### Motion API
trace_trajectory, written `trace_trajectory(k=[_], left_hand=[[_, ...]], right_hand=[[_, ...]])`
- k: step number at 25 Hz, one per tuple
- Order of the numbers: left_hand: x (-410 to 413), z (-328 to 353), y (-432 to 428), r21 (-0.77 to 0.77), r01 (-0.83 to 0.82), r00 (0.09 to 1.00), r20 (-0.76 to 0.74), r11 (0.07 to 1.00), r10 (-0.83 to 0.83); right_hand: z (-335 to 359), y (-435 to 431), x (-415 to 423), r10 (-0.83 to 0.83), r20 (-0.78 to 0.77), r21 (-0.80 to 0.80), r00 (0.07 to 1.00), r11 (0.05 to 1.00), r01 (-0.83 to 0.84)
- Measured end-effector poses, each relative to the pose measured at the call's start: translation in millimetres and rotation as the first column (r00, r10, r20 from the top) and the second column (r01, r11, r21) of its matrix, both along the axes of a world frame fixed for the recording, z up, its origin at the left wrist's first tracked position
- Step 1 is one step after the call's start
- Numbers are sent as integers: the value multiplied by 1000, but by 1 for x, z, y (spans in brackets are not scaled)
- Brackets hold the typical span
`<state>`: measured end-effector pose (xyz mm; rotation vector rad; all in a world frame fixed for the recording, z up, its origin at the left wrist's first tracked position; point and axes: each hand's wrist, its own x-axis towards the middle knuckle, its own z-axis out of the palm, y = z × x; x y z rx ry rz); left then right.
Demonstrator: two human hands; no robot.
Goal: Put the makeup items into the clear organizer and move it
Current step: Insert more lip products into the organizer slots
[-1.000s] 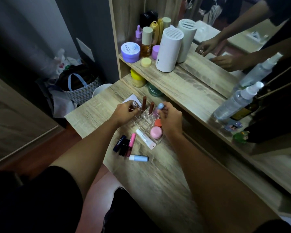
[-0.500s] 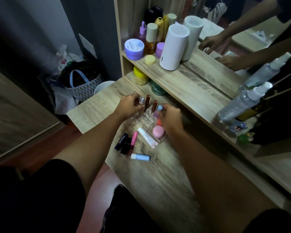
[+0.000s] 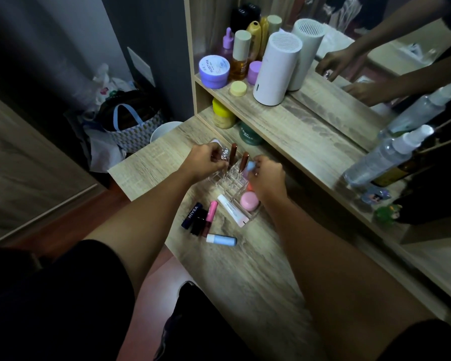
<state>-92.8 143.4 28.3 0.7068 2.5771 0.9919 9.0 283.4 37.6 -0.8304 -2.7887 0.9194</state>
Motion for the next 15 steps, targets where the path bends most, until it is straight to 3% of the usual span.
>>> trace_trajectory(k=[10, 15], left_hand=[[21, 9, -21, -25, -26, 998, 48, 999, 27], [44, -4, -59, -207, 41, 996, 90, 977, -22]], right_hand=[[8, -12, 37, 55, -175, 75, 983, 996, -42], [-17, -38, 75, 421, -90, 28, 903, 907, -420]])
